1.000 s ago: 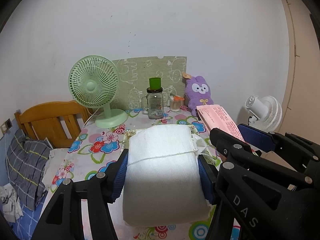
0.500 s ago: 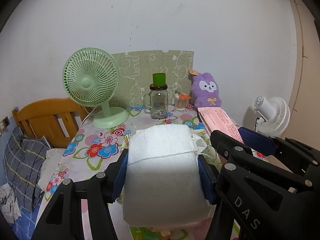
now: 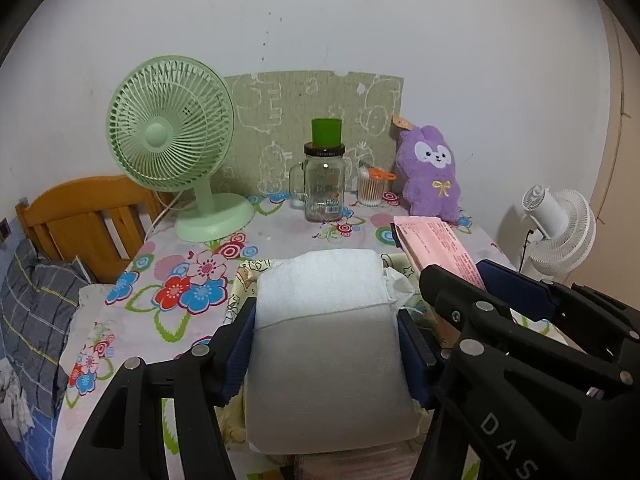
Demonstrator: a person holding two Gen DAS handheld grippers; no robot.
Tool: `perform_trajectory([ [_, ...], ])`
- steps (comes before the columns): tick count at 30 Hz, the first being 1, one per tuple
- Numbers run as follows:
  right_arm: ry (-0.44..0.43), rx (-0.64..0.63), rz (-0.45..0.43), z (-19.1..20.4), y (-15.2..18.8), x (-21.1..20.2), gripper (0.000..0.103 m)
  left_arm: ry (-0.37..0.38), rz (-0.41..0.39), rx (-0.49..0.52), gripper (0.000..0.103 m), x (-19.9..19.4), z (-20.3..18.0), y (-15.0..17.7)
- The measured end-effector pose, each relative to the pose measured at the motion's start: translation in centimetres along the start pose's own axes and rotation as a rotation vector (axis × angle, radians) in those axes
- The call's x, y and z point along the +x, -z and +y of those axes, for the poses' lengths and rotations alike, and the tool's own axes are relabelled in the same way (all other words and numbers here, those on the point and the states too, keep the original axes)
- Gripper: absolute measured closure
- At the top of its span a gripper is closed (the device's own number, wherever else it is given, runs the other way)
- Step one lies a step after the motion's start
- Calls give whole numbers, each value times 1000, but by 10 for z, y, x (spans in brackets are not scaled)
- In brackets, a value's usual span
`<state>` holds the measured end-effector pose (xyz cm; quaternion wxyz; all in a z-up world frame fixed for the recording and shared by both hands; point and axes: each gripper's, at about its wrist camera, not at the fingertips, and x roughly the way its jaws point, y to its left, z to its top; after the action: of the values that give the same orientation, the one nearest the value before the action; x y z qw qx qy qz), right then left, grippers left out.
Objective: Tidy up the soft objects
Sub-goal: 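Lift and carry the white pad and pink packet over the fabric box with both tools, then open the left tool to drop the pad while the right tool releases the pink packet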
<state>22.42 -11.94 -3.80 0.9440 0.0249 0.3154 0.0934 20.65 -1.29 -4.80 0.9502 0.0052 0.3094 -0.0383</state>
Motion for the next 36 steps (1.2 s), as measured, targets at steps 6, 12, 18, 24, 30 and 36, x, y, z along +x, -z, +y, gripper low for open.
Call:
perform_trajectory([
  [6, 14, -16, 24, -1, 1, 18, 64, -14, 30, -18, 27, 21, 4, 1],
  [12, -6, -20, 53, 0, 3, 34, 64, 6, 77, -7, 8, 30, 7, 5],
  [18, -20, -11, 89, 0, 7, 49, 64, 4, 106, 17, 7, 34, 6, 9],
  [24, -42, -14, 102, 2, 11, 57, 62, -11, 122, 20, 7, 37, 9, 11],
  [30, -54, -13, 117, 2, 14, 60, 44, 1, 128, 23, 7, 36, 9, 13],
  [36, -53, -12, 95, 2, 16, 48, 24, 9, 114, 24, 7, 27, 7, 14],
])
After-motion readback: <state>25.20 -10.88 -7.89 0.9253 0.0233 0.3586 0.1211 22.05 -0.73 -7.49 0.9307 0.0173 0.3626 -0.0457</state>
